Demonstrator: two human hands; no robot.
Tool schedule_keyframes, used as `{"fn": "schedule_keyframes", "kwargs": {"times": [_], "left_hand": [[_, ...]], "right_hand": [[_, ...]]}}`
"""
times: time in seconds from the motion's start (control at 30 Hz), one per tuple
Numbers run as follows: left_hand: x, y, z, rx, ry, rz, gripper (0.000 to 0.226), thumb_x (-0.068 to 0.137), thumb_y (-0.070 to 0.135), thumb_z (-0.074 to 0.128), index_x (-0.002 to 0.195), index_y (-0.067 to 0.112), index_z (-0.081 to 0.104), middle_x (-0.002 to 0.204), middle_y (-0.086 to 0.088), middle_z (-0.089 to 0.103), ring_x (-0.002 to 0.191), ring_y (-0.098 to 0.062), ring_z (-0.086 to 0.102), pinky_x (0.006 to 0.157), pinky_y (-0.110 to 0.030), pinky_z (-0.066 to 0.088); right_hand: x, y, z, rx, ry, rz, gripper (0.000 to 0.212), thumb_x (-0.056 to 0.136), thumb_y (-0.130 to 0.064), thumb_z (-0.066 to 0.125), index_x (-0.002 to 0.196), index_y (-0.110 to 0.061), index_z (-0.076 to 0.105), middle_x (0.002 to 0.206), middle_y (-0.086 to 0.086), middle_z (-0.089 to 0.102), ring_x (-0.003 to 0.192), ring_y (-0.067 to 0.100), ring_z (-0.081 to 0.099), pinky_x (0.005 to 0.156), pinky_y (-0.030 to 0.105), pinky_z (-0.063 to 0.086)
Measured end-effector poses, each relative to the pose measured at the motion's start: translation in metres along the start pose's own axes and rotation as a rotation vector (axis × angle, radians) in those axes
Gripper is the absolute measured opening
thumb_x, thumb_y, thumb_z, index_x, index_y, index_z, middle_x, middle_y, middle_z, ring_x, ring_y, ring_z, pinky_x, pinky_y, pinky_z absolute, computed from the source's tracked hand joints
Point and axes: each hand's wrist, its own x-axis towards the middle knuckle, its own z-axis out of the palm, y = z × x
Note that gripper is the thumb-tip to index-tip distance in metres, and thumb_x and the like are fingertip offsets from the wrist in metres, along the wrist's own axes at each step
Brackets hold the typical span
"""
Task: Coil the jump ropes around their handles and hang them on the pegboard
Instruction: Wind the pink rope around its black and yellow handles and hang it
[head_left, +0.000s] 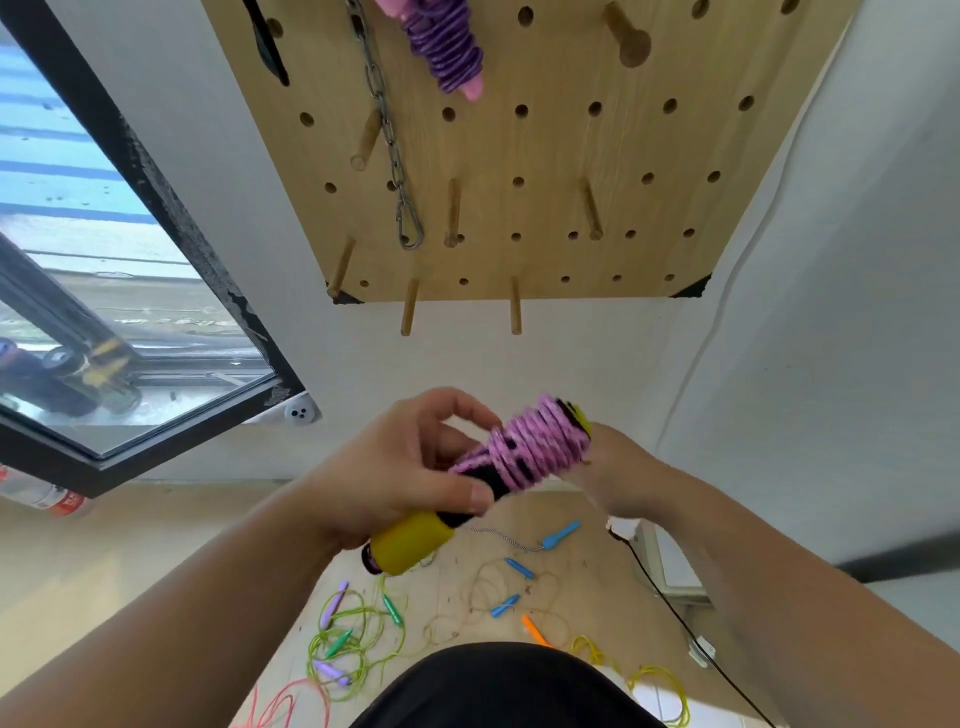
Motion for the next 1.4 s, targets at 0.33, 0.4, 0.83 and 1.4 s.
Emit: {"fn": "schedule_keyframes", "kwargs": {"times": [0.33,0.4,0.83,1.4], "left_hand": [[0.022,-0.033,0.010,1.091,0.050,-0.220,0.036,0.062,0.040,0.086,0.092,0.024,0.073,0.086,0.008,0.068,0.077,-0.011,0.064,0.073,-0.038,0.057],[0.027,-0.040,0.000,1.035,0.230,-0.269,0.037,0.060,0.037,0.088,0.089,0.022,0.071,0.084,0.006,0.068,0.075,-0.012,0.064,0.066,-0.033,0.057],[0.020,-0.002,0.020,-0.334,0.542,-0.128,0.032,0.084,0.010,0.074,0.111,-0.002,0.060,0.092,-0.027,0.073,0.062,-0.030,0.065,0.052,-0.033,0.055],[0.010,0.001,0.026,-0.511,0.308,-0.238,0.048,0.072,0.044,0.079,0.108,0.012,0.077,0.107,-0.020,0.073,0.081,-0.033,0.069,0.070,-0.043,0.058]], "right_hand": [[0.028,-0.085,-0.025,-0.654,-0.110,-0.166,0.021,0.103,-0.025,0.048,0.104,-0.026,0.068,0.101,-0.008,0.066,0.090,0.018,0.060,0.078,0.038,0.051],[0.024,-0.098,-0.010,-0.749,-0.049,-0.210,0.018,0.099,-0.016,0.049,0.098,-0.022,0.065,0.088,-0.005,0.062,0.078,0.019,0.059,0.064,0.034,0.048],[-0.037,-0.075,0.011,0.290,0.473,-0.276,0.011,0.098,-0.014,0.062,0.099,-0.017,0.072,0.080,-0.010,0.069,0.076,0.010,0.065,0.067,0.020,0.051],[-0.046,-0.079,0.013,0.217,0.621,-0.351,0.011,0.088,-0.013,0.075,0.094,-0.021,0.079,0.090,-0.011,0.065,0.085,0.011,0.064,0.069,0.021,0.052]]}}
